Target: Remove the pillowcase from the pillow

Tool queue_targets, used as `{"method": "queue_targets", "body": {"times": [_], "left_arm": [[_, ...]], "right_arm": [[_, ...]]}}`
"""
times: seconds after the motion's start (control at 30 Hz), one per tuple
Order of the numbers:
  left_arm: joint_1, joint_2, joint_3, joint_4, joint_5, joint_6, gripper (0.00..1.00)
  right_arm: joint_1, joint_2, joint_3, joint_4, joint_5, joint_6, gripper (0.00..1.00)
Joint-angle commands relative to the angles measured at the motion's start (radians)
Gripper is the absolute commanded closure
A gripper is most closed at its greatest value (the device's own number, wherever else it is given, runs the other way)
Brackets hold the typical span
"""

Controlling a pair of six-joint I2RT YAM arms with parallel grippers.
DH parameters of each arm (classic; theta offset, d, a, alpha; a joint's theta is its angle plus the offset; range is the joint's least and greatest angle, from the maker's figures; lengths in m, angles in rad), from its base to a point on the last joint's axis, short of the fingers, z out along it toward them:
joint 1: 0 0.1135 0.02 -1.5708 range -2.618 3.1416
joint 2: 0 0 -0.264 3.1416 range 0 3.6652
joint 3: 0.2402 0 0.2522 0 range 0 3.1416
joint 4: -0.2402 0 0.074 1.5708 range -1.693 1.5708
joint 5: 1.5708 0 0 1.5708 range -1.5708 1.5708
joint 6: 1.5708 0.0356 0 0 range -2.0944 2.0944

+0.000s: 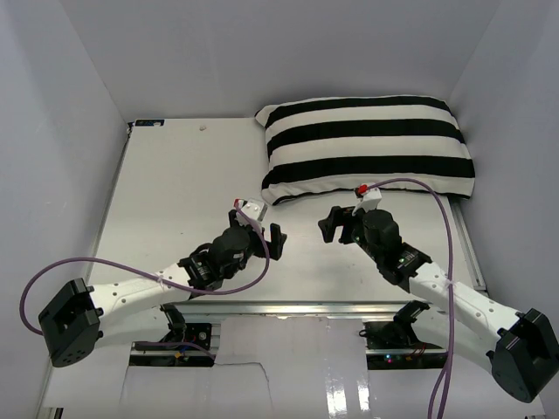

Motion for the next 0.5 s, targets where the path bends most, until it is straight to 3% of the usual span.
{"method": "queue_targets", "body": {"times": [0.0,0.07,0.3,0.47], "left_arm": [[-0.004,-0.018,-0.015,0.023,0.013,0.007,0.02],[0.0,0.007,-0.009,0.035,-0.042,-0.015,0.02],[0.137,0.24,0.308,-0.158,-0.03,-0.089,0.02],[0.28,0.43,0.388,-0.094,0.143,-0.101,0.02]], "right_arm": [[0.004,-0.025,0.016,0.043,0.024,0.017,0.1],[0.004,-0.03,0.017,0.038,0.05,0.027,0.1],[0.003,-0.12,-0.001,-0.003,0.112,0.037,0.1],[0.003,-0.223,-0.069,0.063,0.086,0.013,0.1]]}}
